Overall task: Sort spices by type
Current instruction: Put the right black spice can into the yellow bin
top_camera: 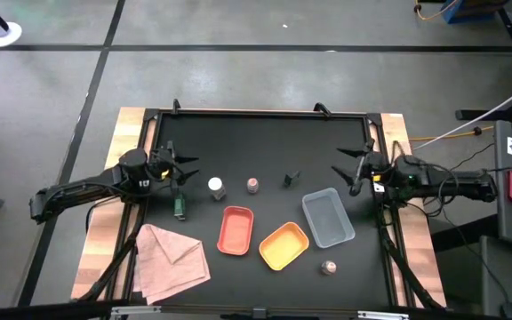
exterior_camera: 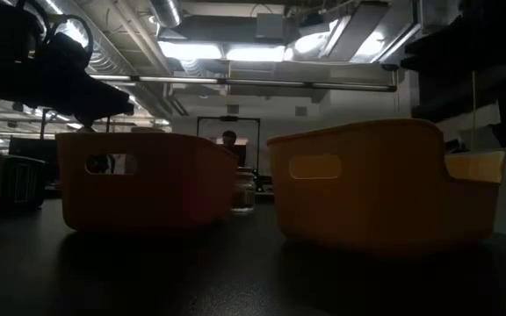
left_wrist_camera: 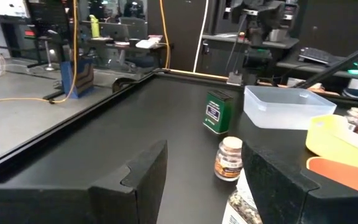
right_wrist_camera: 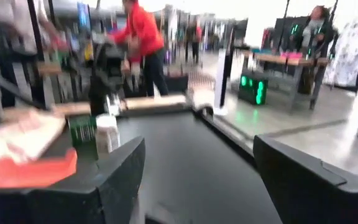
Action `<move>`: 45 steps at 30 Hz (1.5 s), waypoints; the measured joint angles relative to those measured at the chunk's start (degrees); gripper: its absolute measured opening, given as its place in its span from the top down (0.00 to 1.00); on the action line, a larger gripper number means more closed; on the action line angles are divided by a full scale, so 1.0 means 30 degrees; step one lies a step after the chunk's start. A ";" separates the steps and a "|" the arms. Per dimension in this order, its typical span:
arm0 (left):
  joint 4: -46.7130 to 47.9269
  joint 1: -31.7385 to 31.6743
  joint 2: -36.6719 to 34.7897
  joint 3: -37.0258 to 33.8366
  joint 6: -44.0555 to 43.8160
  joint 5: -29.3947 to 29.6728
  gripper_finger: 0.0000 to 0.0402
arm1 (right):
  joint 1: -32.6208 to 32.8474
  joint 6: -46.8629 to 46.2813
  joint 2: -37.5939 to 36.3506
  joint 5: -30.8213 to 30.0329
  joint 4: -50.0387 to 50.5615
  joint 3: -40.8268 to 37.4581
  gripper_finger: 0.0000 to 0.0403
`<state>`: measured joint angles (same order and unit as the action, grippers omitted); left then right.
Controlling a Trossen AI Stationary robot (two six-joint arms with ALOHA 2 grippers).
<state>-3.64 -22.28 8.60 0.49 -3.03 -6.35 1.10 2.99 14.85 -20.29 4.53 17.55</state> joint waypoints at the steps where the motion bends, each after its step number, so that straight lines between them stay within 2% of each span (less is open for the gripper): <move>1: 0.0000 0.0000 -0.0001 0.0000 0.0000 0.0053 0.51 | 0.0000 0.0164 0.0687 0.0000 0.0687 0.0528 0.26; 9: 0.0000 0.0000 -0.0001 0.0000 0.0000 0.0067 0.51 | -0.0007 0.1924 0.6987 -0.0069 0.5988 0.4766 0.26; 17: 0.0015 0.0000 0.0006 0.0000 0.0000 0.0074 0.51 | -0.0310 0.4144 1.3530 -0.0438 0.8238 0.8738 0.26; 22: 0.0051 0.0000 0.0007 0.0000 0.0000 0.0074 0.51 | -0.1445 0.5132 1.7198 0.0542 0.9791 1.1055 0.26; 27: 0.0280 0.0000 0.0014 0.0000 0.0000 0.0074 0.51 | -0.2650 0.6257 2.0391 0.2408 1.0933 1.2817 0.26; 30: 0.0605 0.0000 0.0021 0.0000 -0.0004 0.0085 0.51 | -0.3116 0.7216 2.1935 0.3083 1.1190 1.3504 0.26; 36: 0.0627 0.0000 0.0021 0.0003 0.0000 0.0103 0.51 | -0.3288 0.9174 2.4170 0.3139 1.1409 1.4456 0.26; 45: 0.0655 0.0000 0.0021 0.0007 0.0000 0.0096 0.51 | -0.3257 1.0163 2.5969 0.3593 1.1490 1.4830 0.26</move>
<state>-1.68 -22.28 8.67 0.51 -3.03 -6.07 -8.67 33.48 92.75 -9.51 39.00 62.04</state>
